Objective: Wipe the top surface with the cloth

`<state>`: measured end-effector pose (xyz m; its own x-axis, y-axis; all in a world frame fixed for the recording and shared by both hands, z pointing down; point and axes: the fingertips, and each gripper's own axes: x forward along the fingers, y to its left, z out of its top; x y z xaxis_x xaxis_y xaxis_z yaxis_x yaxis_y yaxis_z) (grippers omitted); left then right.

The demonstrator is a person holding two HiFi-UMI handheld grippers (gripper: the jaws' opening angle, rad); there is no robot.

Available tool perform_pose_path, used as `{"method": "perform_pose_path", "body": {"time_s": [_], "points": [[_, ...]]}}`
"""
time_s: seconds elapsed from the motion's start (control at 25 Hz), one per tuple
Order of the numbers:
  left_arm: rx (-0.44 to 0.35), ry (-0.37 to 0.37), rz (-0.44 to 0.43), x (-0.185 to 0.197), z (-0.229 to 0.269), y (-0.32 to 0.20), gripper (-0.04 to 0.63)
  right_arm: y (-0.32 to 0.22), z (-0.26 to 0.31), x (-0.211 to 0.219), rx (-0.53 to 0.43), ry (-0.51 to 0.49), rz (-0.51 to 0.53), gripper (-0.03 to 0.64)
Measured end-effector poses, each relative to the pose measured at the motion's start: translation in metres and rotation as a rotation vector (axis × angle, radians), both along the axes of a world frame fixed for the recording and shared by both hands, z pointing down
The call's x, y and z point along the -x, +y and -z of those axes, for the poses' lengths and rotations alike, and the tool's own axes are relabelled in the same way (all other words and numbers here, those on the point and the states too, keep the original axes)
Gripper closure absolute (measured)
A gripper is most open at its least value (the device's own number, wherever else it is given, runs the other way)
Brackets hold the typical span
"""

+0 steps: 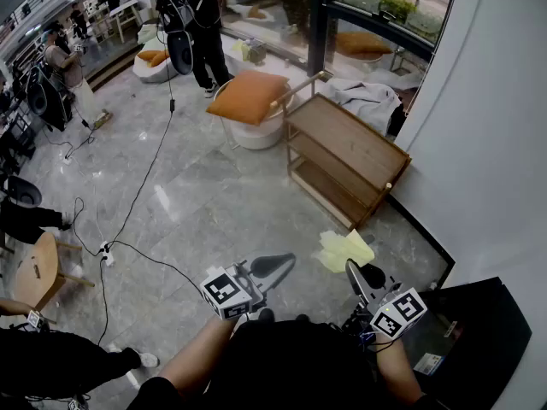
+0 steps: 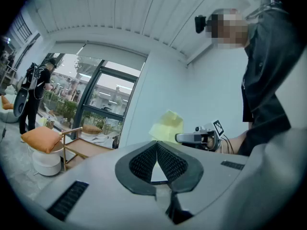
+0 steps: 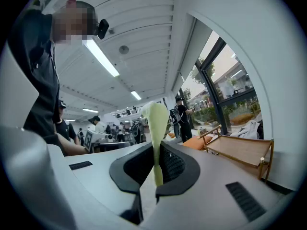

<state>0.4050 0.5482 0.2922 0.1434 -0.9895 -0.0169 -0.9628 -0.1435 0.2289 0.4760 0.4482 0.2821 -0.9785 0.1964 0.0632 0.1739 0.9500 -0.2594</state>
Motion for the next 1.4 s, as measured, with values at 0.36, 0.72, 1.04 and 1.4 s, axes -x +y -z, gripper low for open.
{"method": "perform_pose_path", "body": {"time_s": [0.36,0.72,1.04,1.4], "points": [[0.008,0.037,0.010,-0.007,-0.001,0.009,0.583,0.001,0.004,0.000,0.000,-0.024,-0.014,0.584],[0.007,0.070,0.053,0.011,-0.016,-0.010,0.583,-0.020,-0.014,0.021,0.042,-0.024,0.007,0.583],[0.031,0.120,0.072,0.092,-0.034,-0.057,0.583,-0.064,-0.025,0.086,0.032,0.030,0.013,0.583],[-0.012,0.139,0.015,0.215,-0.026,-0.125,0.583,-0.111,-0.022,0.202,0.066,0.107,-0.014,0.583]]}}
